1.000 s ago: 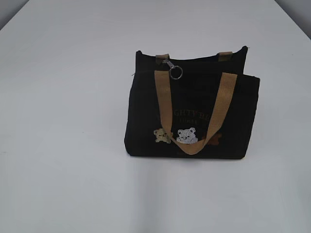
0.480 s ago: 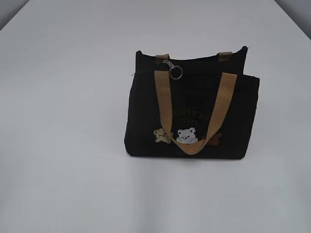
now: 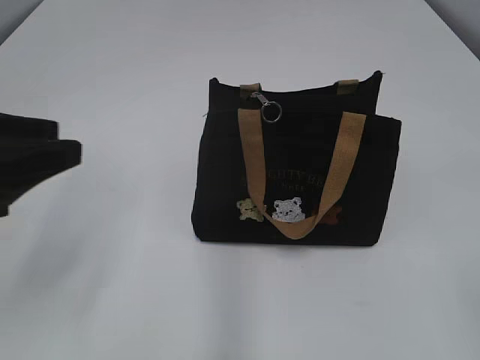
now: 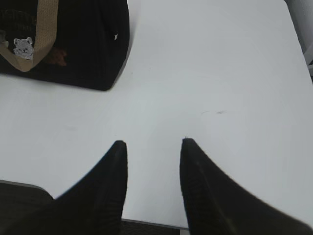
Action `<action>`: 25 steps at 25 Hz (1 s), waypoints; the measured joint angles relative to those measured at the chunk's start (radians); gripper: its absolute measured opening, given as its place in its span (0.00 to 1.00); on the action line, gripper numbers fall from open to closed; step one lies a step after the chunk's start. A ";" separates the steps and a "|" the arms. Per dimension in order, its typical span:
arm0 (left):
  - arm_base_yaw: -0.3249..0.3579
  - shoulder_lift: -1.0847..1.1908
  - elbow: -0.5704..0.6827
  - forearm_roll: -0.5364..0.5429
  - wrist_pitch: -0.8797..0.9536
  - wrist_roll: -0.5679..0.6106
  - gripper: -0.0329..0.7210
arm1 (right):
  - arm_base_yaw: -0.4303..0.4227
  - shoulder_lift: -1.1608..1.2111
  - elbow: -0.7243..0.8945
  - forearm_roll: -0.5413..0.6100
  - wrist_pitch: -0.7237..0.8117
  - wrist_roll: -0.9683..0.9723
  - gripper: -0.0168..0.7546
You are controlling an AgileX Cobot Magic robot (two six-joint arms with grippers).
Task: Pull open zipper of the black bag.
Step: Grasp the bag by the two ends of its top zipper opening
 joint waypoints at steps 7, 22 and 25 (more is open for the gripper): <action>-0.081 0.446 -0.168 -0.068 0.127 0.286 0.55 | 0.000 0.000 0.000 0.002 0.000 0.000 0.40; -0.268 0.753 -0.503 -0.070 0.119 0.356 0.66 | 0.000 0.000 0.000 0.111 0.000 -0.026 0.40; -0.301 0.805 -0.545 -0.071 0.119 0.356 0.59 | 0.000 0.008 -0.001 0.219 0.000 -0.139 0.40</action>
